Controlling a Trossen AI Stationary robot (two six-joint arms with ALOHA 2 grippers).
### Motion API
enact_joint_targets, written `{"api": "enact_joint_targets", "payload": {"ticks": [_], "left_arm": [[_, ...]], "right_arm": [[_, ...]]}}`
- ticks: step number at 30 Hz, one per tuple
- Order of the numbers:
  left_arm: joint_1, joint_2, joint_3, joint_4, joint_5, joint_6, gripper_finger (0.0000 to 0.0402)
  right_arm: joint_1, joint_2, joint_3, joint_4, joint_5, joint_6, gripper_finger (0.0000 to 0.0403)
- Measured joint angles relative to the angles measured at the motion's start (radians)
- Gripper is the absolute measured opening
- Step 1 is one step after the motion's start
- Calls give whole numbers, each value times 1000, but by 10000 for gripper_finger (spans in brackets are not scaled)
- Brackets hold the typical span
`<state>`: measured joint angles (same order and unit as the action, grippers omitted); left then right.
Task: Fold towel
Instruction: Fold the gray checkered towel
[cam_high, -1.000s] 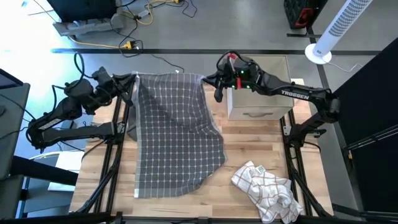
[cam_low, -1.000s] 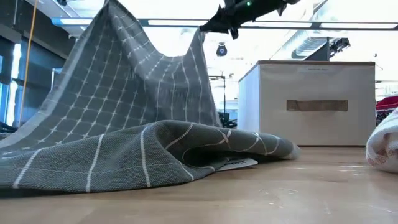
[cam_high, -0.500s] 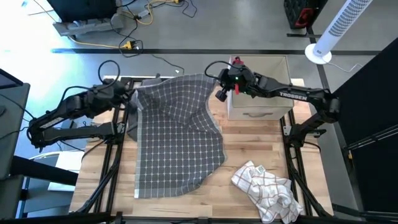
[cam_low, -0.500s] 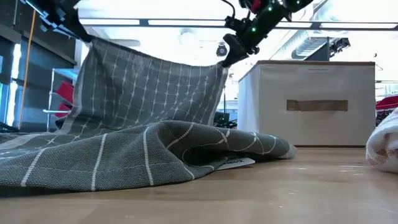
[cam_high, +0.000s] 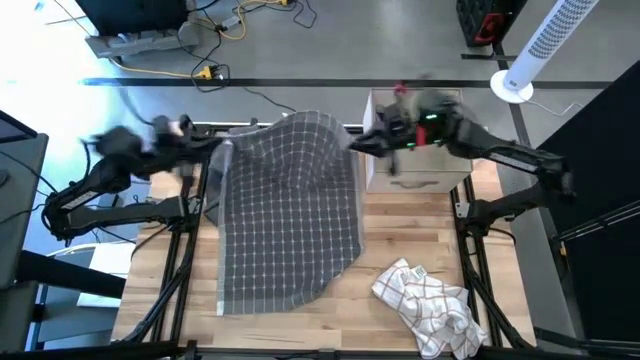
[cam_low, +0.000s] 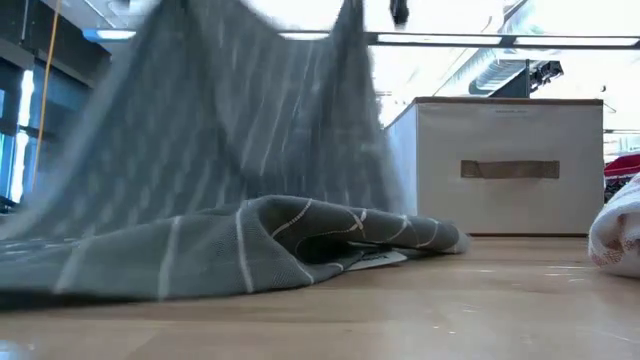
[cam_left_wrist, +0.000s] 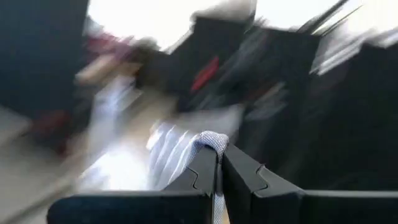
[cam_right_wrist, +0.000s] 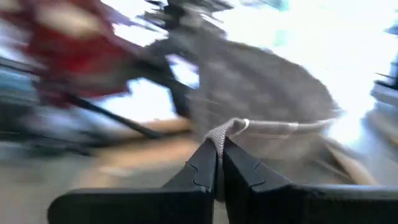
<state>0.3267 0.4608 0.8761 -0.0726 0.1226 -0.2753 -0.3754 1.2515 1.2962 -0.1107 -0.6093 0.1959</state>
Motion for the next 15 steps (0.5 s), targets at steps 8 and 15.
{"api": "enact_joint_targets", "payload": {"ticks": [8, 15], "left_arm": [[0, -66, 50, 371, 135, -40, 3], [0, 57, 199, 295, 190, -29, 1]], "right_arm": [[168, -167, 39, 361, 50, 101, 0], [366, -101, 216, 328, 157, -68, 0]]}}
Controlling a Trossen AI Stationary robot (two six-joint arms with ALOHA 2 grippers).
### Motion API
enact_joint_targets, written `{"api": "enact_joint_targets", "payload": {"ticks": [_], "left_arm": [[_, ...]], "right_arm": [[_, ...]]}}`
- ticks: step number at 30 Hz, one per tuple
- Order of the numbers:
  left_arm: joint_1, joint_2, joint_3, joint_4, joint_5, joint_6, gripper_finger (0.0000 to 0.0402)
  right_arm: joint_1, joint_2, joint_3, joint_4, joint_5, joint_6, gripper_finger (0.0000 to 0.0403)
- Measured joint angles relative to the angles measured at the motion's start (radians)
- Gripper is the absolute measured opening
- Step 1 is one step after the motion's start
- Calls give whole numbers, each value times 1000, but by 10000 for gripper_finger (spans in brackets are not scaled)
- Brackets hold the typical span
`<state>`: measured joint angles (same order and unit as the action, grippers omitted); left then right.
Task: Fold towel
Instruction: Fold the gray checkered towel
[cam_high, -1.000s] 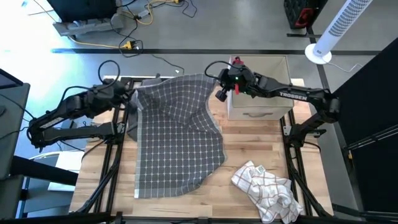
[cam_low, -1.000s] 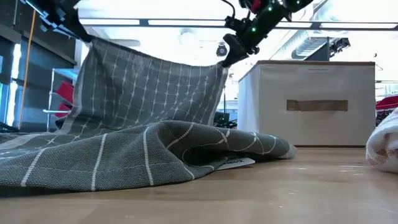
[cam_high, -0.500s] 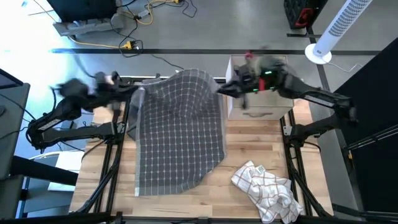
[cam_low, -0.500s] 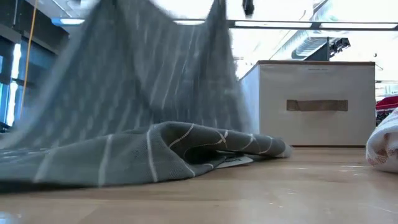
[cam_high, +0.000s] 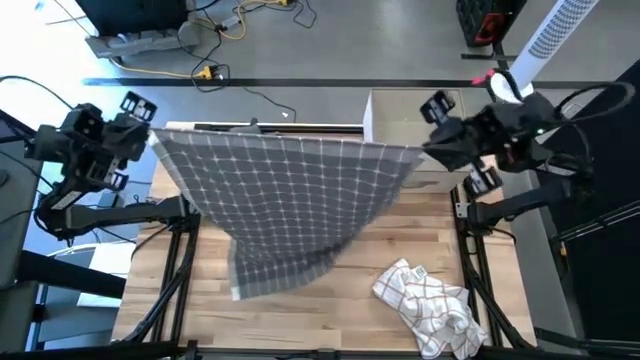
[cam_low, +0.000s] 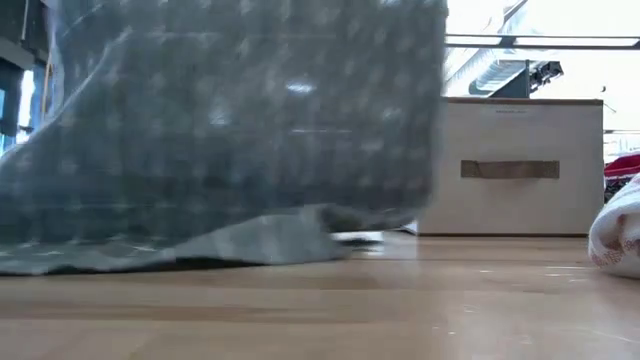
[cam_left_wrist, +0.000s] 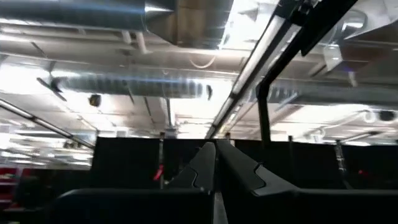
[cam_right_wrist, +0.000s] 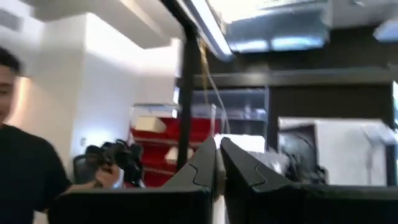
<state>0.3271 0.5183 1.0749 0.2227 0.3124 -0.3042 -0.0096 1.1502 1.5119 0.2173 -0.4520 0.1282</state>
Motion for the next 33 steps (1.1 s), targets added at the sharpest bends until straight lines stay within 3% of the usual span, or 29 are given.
{"api": "enact_joint_targets", "payload": {"ticks": [8, 14, 19, 23, 28, 33], "left_arm": [[-18, 183, 139, 159, 183, -87, 1], [-75, 236, 274, 176, 247, -86, 1], [-128, 261, 295, 162, 268, -85, 1], [-172, 271, 295, 108, 303, -37, 1], [-224, 284, 297, 19, 303, 107, 1], [-296, 383, 302, 41, 453, 98, 1]], "right_arm": [[142, 251, 294, -87, -55, -56, 0], [244, 393, 613, -312, -58, -151, 0], [356, 503, 822, -488, -53, -260, 0], [423, 508, 810, -488, -4, -356, 0], [469, 505, 819, -555, 224, -420, 0], [489, 504, 820, -552, 249, -376, 0]]}}
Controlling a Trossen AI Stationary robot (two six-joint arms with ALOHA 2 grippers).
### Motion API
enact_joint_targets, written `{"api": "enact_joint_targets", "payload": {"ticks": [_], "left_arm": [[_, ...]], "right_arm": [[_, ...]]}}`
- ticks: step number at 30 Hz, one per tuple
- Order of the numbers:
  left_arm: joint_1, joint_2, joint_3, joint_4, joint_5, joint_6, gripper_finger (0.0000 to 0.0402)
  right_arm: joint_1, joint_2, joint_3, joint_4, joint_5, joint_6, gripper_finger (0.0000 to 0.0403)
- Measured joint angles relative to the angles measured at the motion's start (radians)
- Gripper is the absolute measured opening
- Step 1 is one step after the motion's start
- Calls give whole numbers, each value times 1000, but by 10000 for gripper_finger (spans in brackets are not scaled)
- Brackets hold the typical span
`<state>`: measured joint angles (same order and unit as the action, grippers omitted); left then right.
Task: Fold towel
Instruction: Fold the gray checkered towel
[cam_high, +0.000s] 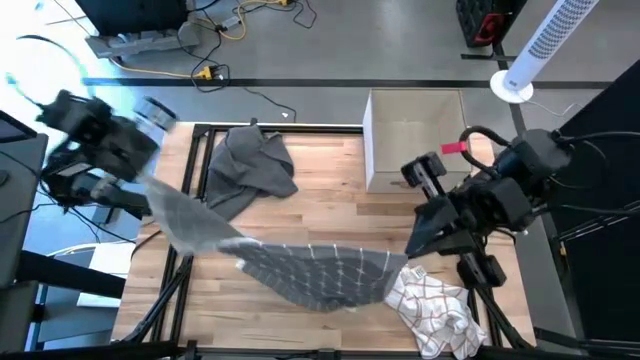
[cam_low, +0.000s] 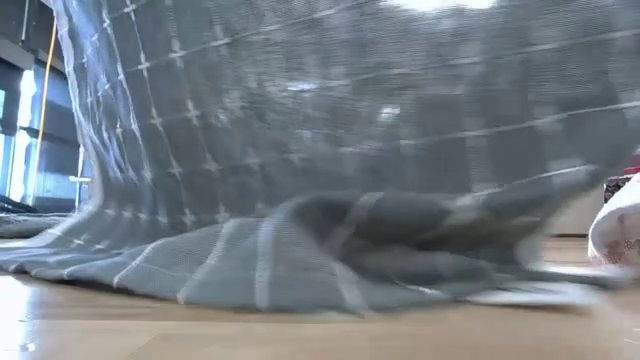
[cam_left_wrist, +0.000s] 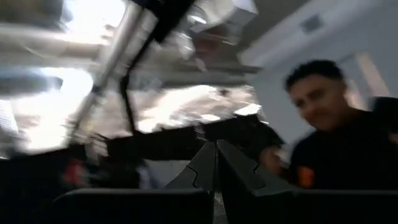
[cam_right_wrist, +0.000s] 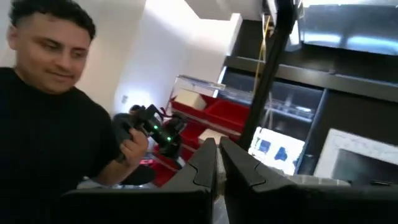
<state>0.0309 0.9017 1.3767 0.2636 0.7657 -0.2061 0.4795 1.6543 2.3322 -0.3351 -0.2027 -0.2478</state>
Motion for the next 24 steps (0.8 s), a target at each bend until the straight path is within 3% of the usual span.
{"api": "enact_joint_targets", "payload": {"ticks": [10, 15, 19, 24], "left_arm": [[-167, 108, 238, -29, 97, -25, 1], [-264, 116, 315, -241, -13, 14, 1], [-343, 129, 336, -265, -61, 52, 1], [-399, 142, 344, -285, -74, 107, 1]], "right_arm": [[69, 0, -1, 70, -2, -22, 0], [95, 5, -3, 72, 50, -18, 0], [111, 9, -5, 106, 48, -32, 0], [152, 19, -5, 114, 9, -294, 0]]}}
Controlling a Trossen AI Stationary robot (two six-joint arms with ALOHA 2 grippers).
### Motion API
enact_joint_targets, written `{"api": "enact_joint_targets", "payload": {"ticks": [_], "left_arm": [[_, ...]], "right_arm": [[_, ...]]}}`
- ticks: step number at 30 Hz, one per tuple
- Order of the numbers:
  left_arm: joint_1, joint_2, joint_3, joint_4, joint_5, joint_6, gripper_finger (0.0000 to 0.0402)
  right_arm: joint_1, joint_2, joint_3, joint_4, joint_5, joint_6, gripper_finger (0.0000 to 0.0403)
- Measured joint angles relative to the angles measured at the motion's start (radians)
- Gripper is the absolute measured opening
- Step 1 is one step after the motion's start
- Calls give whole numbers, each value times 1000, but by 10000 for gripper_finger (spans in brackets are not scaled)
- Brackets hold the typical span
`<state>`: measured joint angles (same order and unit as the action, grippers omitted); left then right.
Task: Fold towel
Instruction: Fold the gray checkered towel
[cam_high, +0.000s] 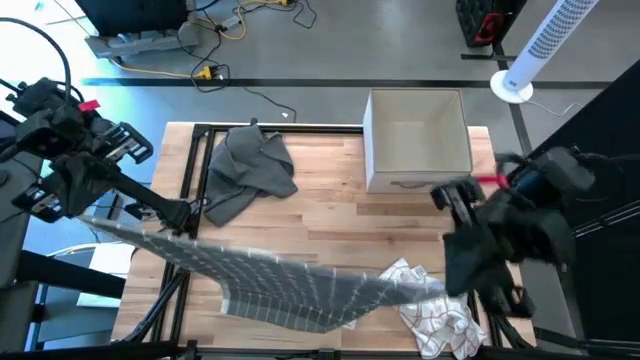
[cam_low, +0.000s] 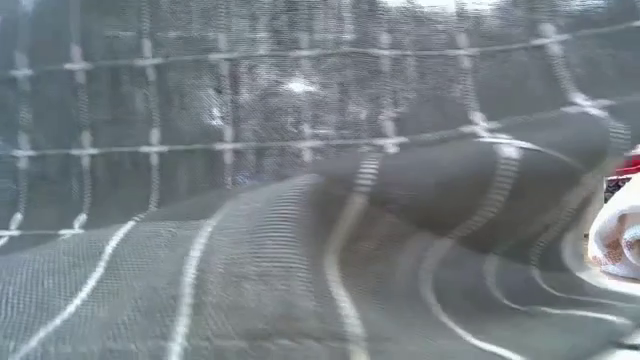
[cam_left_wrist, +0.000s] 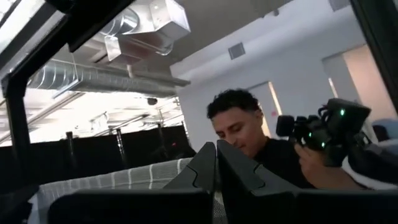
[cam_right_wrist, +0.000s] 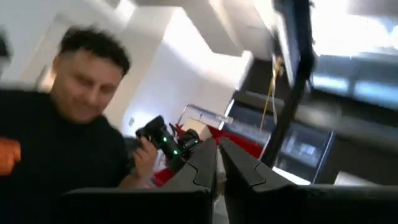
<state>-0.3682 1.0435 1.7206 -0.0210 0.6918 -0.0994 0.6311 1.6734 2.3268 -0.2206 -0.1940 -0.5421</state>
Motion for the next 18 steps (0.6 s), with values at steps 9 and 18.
{"api": "enact_joint_targets", "payload": {"ticks": [9, 18], "left_arm": [[-69, 5, 0, 66, -32, 247, 1], [-74, 17, 0, 184, -124, 466, 0]], "right_arm": [[24, 48, 0, 115, 36, -304, 0], [23, 49, 8, 349, 94, -247, 0]]}}
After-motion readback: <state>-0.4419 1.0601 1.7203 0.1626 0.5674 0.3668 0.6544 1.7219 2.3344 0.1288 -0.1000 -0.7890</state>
